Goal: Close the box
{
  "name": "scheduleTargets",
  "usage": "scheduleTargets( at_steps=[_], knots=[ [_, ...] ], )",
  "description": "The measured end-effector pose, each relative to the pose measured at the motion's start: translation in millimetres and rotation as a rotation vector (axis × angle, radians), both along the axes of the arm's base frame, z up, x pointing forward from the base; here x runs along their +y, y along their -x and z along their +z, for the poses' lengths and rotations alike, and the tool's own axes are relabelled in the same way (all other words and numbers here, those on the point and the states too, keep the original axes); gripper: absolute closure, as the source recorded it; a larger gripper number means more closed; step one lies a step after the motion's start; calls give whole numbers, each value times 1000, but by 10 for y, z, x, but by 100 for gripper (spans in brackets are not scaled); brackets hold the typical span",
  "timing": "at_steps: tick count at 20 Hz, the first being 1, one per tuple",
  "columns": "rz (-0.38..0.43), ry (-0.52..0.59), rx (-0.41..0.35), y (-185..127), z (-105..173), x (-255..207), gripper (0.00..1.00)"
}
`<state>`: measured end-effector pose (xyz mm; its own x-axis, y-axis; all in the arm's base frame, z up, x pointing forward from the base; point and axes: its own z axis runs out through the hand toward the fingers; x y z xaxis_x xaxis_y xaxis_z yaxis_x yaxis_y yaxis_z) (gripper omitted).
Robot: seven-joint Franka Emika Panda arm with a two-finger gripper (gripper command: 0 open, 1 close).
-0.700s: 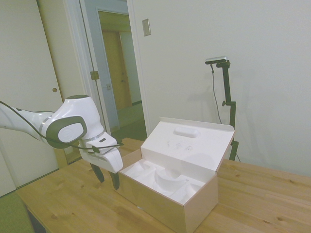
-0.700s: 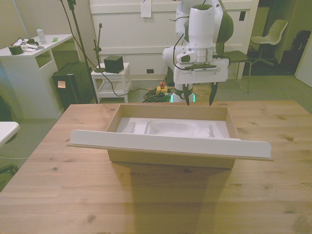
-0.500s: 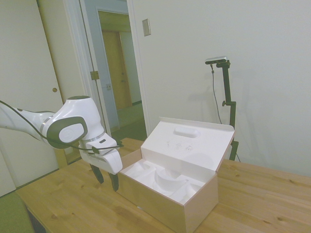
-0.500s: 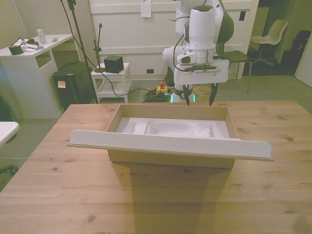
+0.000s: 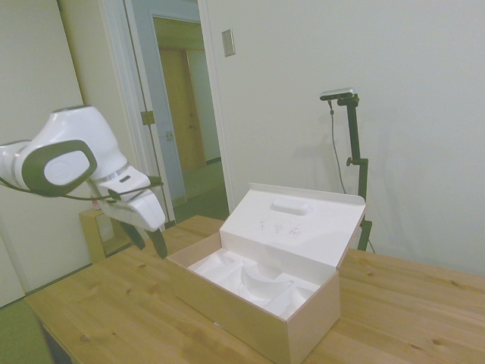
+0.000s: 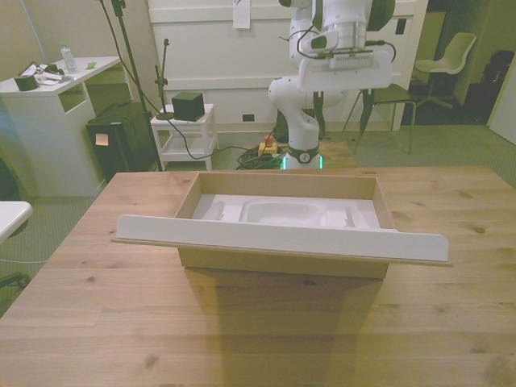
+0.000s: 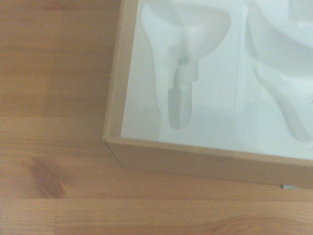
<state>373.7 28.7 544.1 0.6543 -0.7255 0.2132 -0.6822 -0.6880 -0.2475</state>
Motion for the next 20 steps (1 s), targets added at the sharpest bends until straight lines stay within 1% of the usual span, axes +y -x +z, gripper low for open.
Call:
scheduleTargets(
  at_steps=[4, 8, 10, 12, 16, 20],
  knots=[
    [7, -3, -118, -84, 599, 55, 0],
    [13, -1, -221, -214, 1065, 90, 0],
    [3, 9, -268, -319, 1176, 38, 0],
    [-12, 24, -307, -435, 1218, -53, 0],
    [-36, 30, -344, -692, 1275, -248, 0],
    [-46, 67, -383, -1053, 1471, -393, 0]
  ],
)
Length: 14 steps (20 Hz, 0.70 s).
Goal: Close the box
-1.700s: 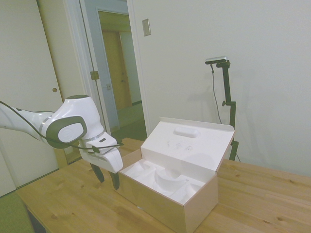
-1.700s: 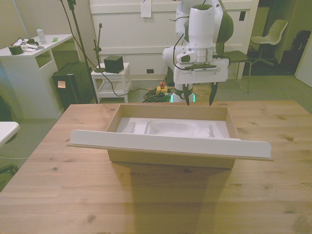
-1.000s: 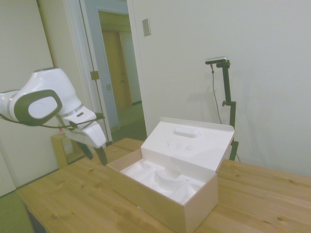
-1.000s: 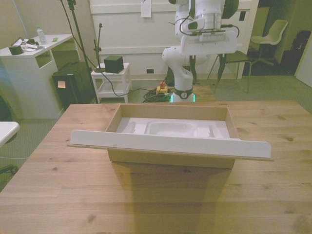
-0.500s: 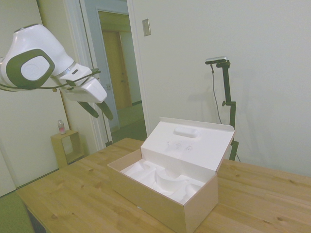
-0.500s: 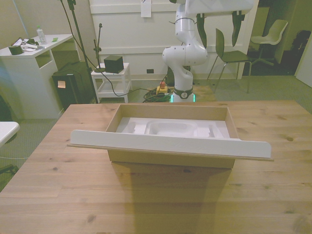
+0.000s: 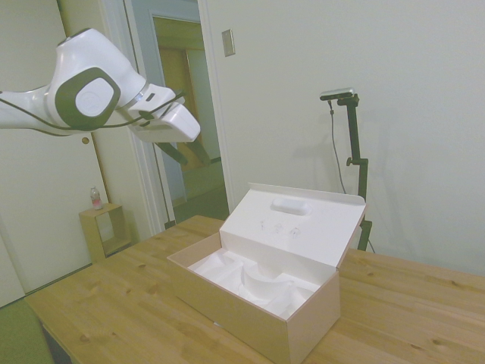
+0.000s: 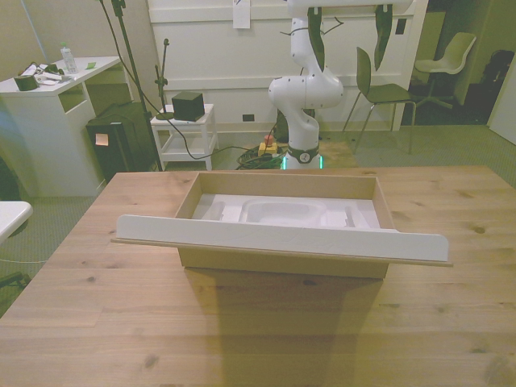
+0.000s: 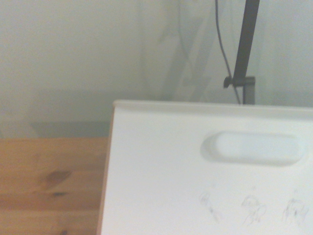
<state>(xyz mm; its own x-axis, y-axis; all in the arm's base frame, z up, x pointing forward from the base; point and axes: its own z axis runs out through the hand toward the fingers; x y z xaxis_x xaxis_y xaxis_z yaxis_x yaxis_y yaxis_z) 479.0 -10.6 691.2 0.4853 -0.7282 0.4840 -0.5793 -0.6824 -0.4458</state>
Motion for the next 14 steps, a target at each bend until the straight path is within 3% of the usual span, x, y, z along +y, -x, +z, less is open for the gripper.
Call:
scheduleTargets(
  at_steps=[8, 14],
  knots=[
    [-33, 60, -41, -704, 263, -328, 0],
    [-45, 49, -7, -1157, 294, -538, 0]
  ],
)
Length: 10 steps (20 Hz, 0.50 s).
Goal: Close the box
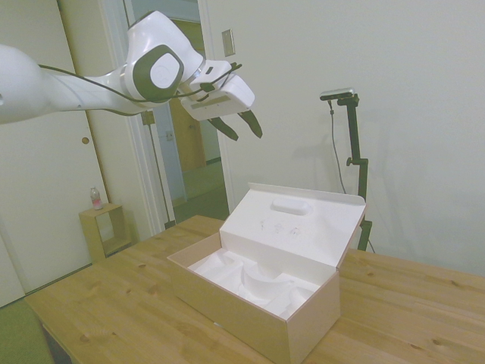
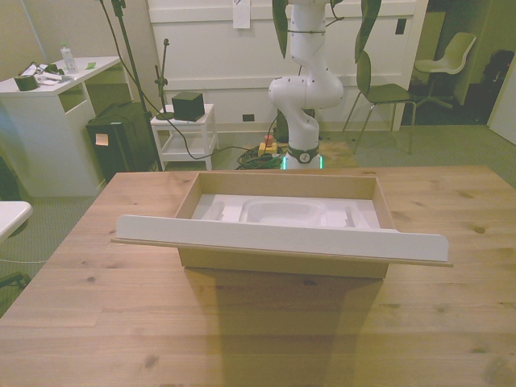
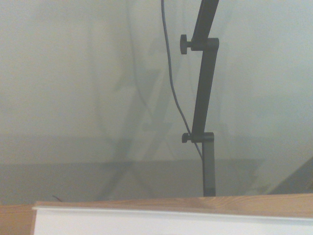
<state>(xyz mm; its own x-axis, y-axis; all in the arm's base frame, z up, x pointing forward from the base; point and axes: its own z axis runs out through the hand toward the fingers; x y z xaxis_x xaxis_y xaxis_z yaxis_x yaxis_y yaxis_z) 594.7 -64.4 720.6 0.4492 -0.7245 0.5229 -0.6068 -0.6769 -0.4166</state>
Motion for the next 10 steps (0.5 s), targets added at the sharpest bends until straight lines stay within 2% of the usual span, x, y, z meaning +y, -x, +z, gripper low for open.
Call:
scheduleTargets(
  at_steps=[5, 10],
  knots=[
    [3, 5, -9, -438, -9, -64, 0],
    [26, 11, 13, -956, -372, 52, 0]
  ],
)
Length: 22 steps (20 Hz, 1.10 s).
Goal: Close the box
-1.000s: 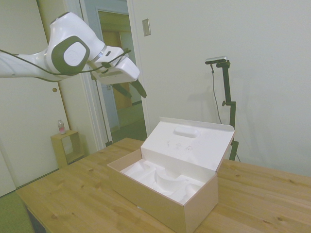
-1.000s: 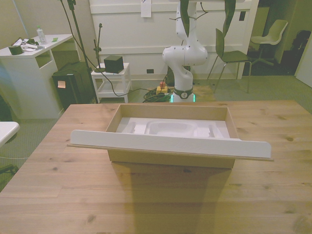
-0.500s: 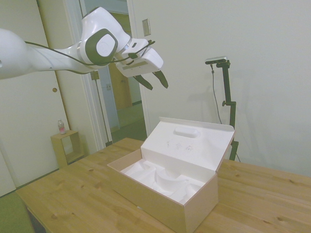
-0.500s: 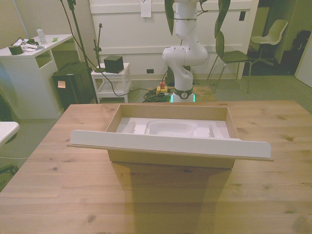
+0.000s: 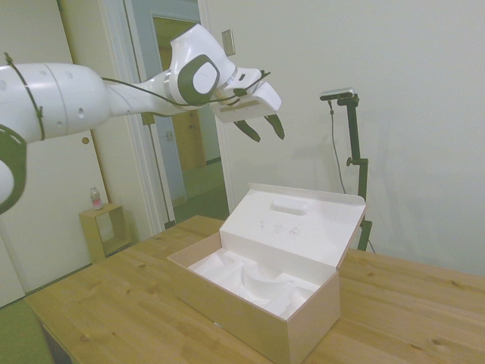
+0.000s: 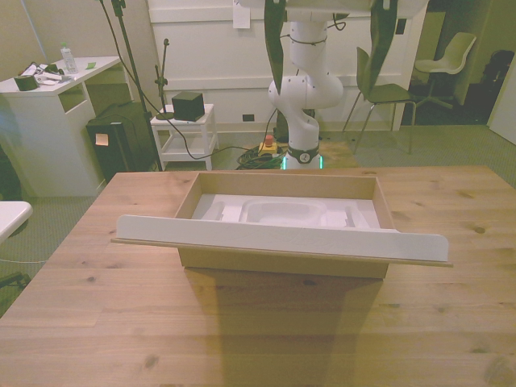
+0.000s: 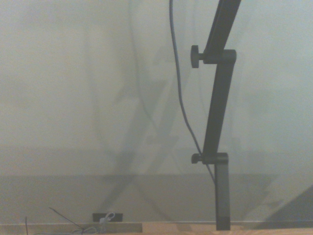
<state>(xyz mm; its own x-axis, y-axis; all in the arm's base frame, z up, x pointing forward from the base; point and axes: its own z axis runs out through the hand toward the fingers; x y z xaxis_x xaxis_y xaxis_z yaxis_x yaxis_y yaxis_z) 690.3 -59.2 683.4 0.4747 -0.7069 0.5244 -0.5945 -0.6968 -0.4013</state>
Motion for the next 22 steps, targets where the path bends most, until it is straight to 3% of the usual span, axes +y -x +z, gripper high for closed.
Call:
scheduleTargets(
  at_steps=[4, 9, 22],
  knots=[
    [22, 7, 14, -420, -365, 147, 0],
    [18, 10, 56, -660, -599, 157, 0],
    [-42, -77, 226, -734, -1201, -266, 0]
  ],
)
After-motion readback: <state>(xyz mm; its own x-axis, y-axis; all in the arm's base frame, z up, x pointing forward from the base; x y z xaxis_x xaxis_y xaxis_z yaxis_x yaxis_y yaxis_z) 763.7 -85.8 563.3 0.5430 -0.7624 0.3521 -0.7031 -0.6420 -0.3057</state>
